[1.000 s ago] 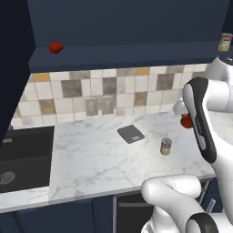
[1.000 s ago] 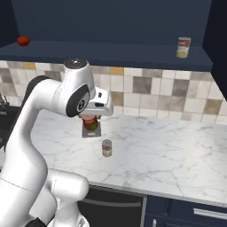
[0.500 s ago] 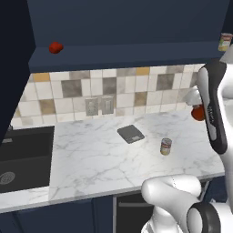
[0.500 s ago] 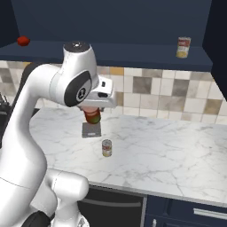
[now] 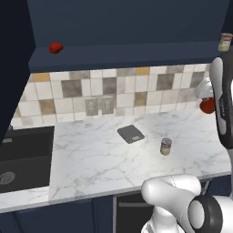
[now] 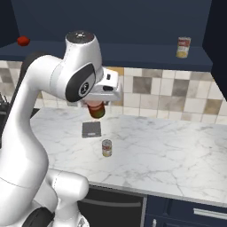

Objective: Pick the cans from the counter and place them in their designated side in the cabinet.

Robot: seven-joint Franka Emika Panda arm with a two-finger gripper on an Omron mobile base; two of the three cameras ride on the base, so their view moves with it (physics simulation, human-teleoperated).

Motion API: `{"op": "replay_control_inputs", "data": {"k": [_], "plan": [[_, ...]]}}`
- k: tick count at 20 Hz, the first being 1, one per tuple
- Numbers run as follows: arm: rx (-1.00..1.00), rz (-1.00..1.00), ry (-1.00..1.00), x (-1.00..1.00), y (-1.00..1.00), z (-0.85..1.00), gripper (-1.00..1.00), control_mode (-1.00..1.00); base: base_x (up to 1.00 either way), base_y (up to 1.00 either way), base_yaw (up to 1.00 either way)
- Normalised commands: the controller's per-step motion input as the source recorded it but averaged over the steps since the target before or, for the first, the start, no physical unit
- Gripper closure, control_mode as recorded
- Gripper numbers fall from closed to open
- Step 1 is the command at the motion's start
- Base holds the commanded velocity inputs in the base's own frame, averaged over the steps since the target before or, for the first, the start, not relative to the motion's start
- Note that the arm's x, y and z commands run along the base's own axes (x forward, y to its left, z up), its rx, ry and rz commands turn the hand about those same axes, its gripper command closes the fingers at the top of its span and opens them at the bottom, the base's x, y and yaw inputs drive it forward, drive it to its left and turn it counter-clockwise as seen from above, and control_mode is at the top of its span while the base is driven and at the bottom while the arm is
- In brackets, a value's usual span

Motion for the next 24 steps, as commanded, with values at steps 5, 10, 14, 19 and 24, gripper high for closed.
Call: {"op": "replay_control_inputs", "data": {"k": [5,10,14,19,24], "plan": [[-0.02,0.0,-0.12,-0.04,-0.15,0.24,1.0,-1.0,0.0,0.0,0.0],[-0.03,0.0,-0.17,0.0,-0.11,0.22,1.0,-1.0,0.0,0.0,0.0],[-0.03,0.0,-0.16,0.0,-0.11,0.2,1.0,-1.0,0.0,0.0,0.0],[-0.02,0.0,-0.14,0.0,-0.13,0.17,1.0,-1.0,0.0,0.0,0.0],[-0.02,0.0,-0.11,0.04,-0.09,0.17,1.0,-1.0,0.0,0.0,0.0]]}}
